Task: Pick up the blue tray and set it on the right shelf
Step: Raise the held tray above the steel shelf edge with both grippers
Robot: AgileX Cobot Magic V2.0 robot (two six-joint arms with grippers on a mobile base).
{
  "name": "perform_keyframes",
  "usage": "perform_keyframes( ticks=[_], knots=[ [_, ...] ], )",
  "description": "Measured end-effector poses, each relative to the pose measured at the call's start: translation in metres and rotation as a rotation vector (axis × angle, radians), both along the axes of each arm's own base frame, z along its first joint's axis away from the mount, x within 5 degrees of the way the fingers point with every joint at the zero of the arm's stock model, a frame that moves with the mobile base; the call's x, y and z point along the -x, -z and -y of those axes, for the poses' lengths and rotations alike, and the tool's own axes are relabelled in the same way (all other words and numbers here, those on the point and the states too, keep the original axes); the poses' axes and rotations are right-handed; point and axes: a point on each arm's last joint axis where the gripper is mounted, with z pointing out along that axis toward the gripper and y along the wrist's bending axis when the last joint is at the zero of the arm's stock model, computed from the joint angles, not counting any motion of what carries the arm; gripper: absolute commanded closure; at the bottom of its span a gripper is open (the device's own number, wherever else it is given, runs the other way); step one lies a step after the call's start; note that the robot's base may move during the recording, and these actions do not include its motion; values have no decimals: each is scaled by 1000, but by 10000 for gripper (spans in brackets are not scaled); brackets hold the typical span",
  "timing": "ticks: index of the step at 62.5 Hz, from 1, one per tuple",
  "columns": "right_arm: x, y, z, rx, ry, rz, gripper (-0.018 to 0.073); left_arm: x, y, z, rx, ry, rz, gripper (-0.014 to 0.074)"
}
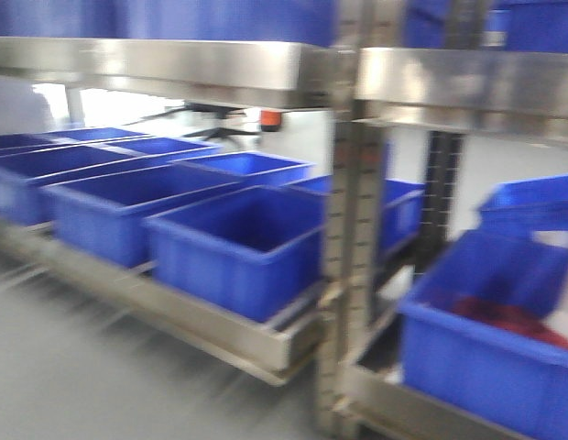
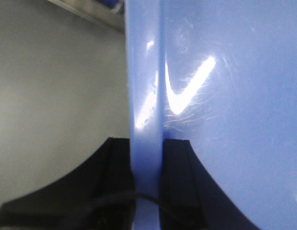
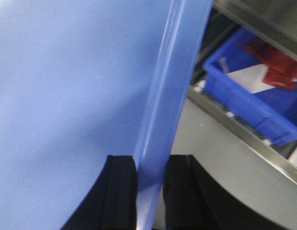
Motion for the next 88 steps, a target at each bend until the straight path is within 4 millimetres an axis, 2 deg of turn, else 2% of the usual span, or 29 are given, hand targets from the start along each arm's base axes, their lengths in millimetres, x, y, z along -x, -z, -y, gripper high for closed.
perform_keyframes(
  ticks=[80, 88],
  knots=[
    [1, 0, 1, 9, 3, -3, 502, 0, 0, 1, 14, 4, -2, 645],
    [1, 0, 1, 9, 3, -3, 502, -4, 5, 3, 7, 4, -19, 645]
  ],
)
